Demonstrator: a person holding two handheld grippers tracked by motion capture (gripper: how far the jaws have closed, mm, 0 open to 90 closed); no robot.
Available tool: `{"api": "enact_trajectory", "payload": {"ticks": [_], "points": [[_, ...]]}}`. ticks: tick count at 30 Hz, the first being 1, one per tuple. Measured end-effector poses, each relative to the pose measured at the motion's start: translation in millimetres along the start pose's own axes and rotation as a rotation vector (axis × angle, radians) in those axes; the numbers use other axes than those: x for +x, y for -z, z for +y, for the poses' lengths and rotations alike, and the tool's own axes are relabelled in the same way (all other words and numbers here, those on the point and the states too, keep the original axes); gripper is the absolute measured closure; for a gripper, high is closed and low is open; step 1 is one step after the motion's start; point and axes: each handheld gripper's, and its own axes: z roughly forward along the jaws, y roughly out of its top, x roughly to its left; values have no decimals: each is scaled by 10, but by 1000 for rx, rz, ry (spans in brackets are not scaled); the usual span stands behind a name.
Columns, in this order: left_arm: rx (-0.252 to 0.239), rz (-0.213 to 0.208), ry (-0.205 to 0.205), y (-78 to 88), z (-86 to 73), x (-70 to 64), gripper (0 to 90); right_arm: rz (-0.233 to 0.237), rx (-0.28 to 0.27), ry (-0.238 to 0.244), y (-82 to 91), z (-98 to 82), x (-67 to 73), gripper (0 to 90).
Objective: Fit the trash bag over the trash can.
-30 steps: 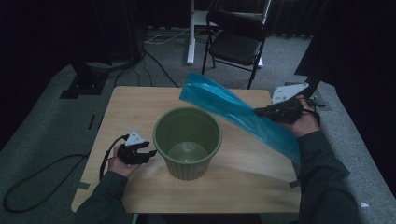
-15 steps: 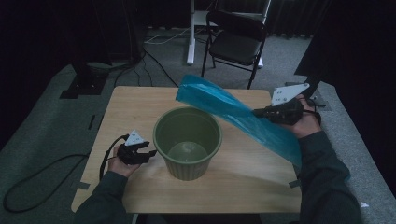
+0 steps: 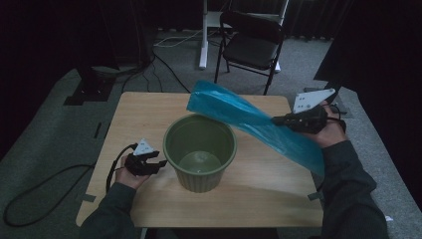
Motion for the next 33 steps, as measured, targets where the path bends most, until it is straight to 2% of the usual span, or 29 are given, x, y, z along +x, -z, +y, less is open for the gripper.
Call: {"api": "enact_trajectory", "payload": {"ticks": [7, 33], "points": [[2, -1, 0, -2, 0, -2, 472, 18, -22, 4, 56, -6, 22, 897], [3, 0, -1, -8, -1, -1, 471, 93, -40, 43, 139, 60, 94, 896]]}}
